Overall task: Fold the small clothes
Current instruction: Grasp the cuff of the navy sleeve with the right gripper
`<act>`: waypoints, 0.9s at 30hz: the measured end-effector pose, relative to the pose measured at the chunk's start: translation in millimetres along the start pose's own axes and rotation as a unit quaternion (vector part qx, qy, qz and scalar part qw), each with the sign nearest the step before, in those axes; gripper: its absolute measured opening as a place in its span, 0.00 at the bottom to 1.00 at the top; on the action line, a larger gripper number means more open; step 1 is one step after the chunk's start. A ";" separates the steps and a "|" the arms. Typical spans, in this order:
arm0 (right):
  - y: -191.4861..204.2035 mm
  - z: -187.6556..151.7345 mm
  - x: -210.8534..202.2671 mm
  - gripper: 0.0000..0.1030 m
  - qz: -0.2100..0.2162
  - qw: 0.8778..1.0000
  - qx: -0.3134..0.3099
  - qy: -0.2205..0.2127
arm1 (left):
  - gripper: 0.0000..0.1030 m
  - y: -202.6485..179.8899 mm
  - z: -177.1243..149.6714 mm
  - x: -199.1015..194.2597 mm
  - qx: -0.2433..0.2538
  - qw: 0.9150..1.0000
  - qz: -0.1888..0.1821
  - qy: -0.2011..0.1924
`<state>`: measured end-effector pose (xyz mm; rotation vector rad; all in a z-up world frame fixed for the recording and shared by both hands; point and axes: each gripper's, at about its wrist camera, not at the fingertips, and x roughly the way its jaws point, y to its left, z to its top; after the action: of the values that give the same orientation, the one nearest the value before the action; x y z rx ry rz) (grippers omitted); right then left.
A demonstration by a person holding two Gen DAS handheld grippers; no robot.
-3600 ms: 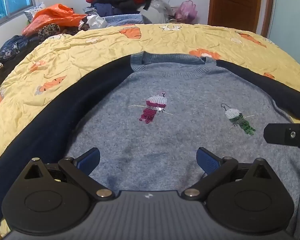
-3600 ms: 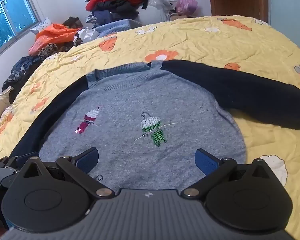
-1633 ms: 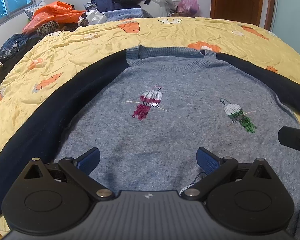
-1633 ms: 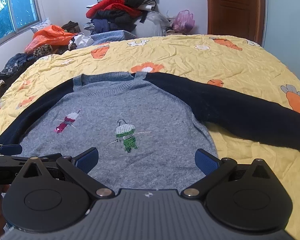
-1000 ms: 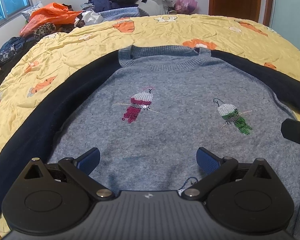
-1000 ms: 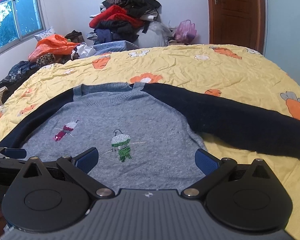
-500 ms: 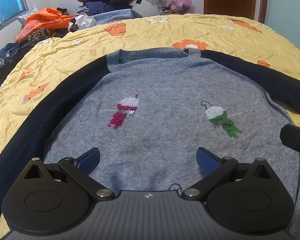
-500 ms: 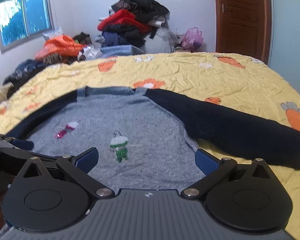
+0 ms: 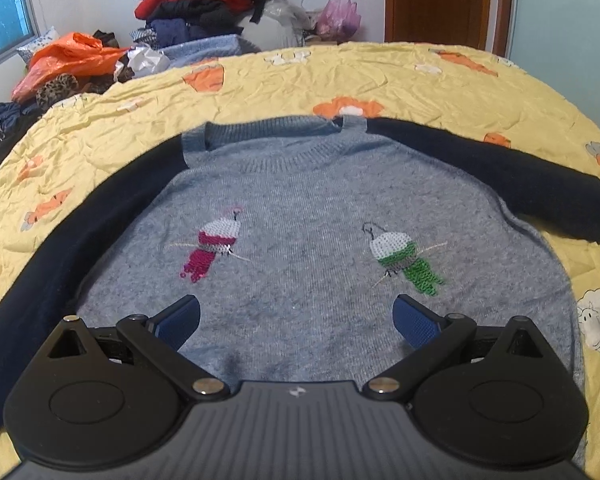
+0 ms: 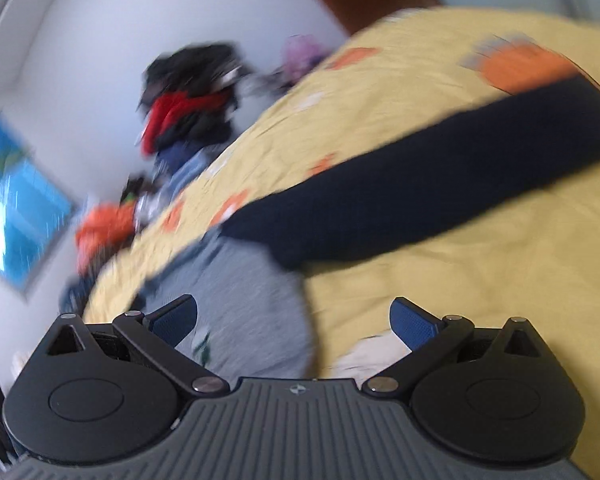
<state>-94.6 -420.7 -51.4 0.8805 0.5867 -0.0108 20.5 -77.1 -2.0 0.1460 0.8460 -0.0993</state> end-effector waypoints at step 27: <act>-114.4 80.7 25.9 0.17 -0.108 0.962 0.181 -0.175 | 1.00 7.1 3.9 14.5 0.002 1.000 0.007 0.023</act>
<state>-62.0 -547.6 -107.1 1.1343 0.3473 -0.4760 33.9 -71.2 -9.7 0.1579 0.8898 -0.0848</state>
